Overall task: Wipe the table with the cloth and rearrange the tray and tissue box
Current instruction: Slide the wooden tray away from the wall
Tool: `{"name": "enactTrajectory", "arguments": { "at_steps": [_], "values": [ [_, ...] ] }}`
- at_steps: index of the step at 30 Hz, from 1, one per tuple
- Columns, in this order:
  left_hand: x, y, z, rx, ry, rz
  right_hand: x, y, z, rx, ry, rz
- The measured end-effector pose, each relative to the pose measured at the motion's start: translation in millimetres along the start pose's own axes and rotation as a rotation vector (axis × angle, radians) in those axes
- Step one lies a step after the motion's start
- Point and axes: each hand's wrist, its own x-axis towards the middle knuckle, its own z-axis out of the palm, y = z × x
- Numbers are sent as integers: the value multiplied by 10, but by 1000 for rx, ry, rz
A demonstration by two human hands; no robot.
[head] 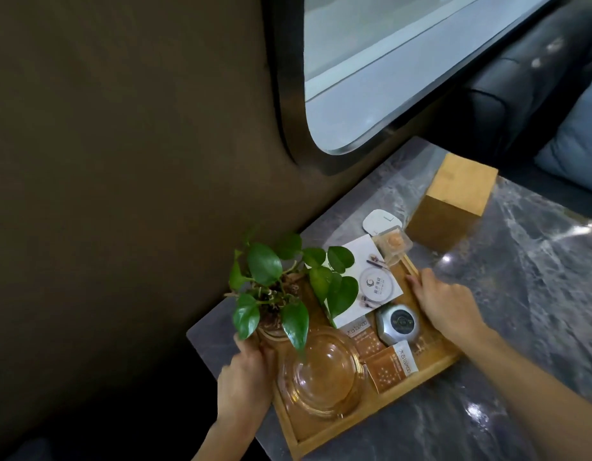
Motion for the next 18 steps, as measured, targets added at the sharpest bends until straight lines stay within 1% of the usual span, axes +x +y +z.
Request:
{"name": "enactTrajectory", "arguments": {
  "at_steps": [2, 4, 6, 8, 9, 13, 16, 18],
  "values": [
    [-37, 117, 37, -15, -23, 24, -175, 136, -97, 12, -41, 64],
    [-78, 253, 82, -5, -46, 65, -339, 291, -208, 41, -115, 172],
    [-124, 408, 127, 0, -65, 130, -520, 473, -272, 6, -198, 283],
    [-160, 579, 182, 1, -95, 214, -726, 662, -311, 22, -188, 327],
    [-169, 658, 215, 13, -106, 257, -836, 760, -325, 28, -156, 352],
    [-149, 1047, 399, 50, -153, 417, -1228, 1125, -432, 87, -174, 566],
    [-114, 1453, 567, 119, -141, 489, -1483, 1382, -497, 32, -177, 672],
    [-110, 1727, 677, 127, -172, 519, -1639, 1539, -489, 43, -183, 735]
  ]
}}
